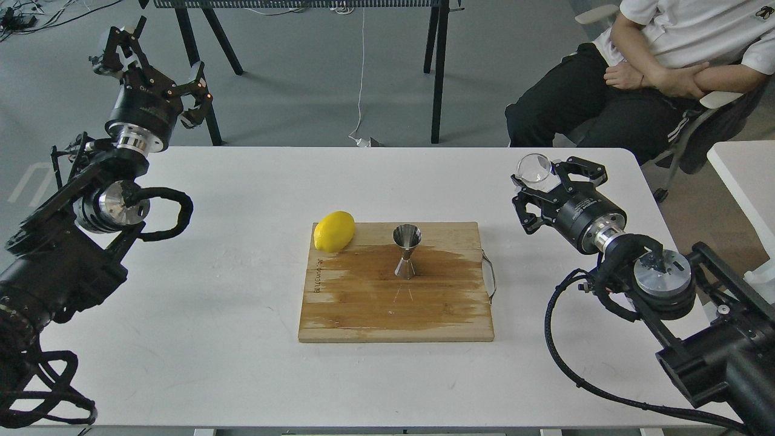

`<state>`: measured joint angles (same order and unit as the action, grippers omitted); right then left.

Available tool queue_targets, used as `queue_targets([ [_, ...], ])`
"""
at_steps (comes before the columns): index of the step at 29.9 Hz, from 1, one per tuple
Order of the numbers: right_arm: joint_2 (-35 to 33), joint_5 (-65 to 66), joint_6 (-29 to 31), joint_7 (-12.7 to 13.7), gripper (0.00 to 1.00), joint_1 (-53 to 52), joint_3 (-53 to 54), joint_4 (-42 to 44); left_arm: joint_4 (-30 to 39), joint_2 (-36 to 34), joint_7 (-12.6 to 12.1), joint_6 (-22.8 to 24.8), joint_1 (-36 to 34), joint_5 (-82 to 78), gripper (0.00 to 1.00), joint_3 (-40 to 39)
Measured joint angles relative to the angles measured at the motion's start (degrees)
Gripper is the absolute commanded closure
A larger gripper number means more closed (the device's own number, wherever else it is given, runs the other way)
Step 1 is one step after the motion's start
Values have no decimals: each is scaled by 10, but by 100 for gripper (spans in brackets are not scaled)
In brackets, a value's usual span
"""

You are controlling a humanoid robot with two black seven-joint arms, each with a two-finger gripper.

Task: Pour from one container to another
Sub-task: 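Reach the right gripper to the jigger on the board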

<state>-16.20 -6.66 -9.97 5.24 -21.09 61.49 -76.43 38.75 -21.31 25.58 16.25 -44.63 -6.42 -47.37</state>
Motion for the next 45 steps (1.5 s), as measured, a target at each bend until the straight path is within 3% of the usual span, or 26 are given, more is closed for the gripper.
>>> queue_targets([
  [9, 61, 156, -31, -4, 68, -40, -85, -14, 0, -8, 0, 0, 1, 0, 0, 0],
  [22, 66, 402, -35, -30, 68, -62, -211, -7, 0, -9, 0, 1, 2, 0, 0, 0],
  [34, 67, 488, -39, -53, 68, -70, -233, 18, 2, -15, 0, 1, 1, 0, 0, 0],
  [45, 71, 496, -39, -56, 68, -74, -243, 29, 8, -17, 1, 0, 1, 1, 0, -2],
])
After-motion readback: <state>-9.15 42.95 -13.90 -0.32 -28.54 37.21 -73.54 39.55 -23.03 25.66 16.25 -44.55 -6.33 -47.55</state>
